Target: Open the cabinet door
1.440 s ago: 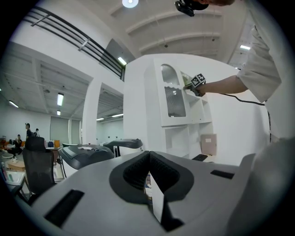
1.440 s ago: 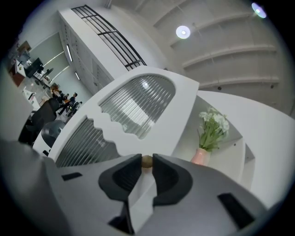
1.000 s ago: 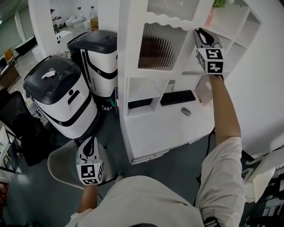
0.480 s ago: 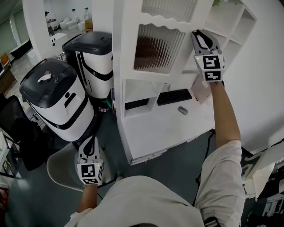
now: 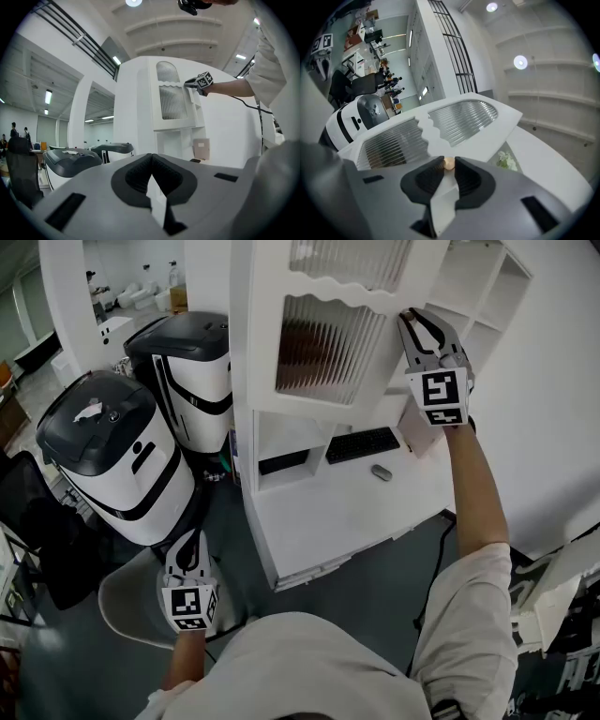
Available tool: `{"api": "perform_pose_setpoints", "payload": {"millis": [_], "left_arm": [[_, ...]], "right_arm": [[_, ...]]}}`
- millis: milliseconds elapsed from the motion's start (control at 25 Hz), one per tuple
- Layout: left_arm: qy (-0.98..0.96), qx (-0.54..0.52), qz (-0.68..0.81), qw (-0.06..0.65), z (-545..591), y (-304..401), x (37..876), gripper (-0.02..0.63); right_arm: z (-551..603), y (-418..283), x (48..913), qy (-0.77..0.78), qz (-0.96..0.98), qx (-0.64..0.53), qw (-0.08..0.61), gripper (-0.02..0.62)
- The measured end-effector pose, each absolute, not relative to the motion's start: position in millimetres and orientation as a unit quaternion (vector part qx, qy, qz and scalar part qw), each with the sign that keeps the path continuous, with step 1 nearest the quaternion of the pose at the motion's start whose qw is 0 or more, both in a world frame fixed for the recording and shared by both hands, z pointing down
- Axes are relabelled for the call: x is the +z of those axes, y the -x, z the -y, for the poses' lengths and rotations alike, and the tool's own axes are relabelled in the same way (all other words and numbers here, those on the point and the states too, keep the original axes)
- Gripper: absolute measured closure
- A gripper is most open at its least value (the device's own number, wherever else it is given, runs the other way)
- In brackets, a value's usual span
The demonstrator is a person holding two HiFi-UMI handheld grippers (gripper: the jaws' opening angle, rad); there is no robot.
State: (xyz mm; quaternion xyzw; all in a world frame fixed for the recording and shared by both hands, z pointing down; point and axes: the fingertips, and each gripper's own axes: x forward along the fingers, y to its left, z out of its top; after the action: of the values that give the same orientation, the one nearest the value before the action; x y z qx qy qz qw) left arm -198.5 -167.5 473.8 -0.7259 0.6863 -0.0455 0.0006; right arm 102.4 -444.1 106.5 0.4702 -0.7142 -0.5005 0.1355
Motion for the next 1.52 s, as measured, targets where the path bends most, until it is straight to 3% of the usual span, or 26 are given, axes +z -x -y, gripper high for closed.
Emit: {"api": "perform_pose_setpoints", "payload": {"millis": [1520], "left_arm": [[0.757,-0.043,-0.652,0.000,184,172,479,0.606]], "right_arm": [[325,-66,115,-0.350,0.647,-0.652,0.182,0.520]]}}
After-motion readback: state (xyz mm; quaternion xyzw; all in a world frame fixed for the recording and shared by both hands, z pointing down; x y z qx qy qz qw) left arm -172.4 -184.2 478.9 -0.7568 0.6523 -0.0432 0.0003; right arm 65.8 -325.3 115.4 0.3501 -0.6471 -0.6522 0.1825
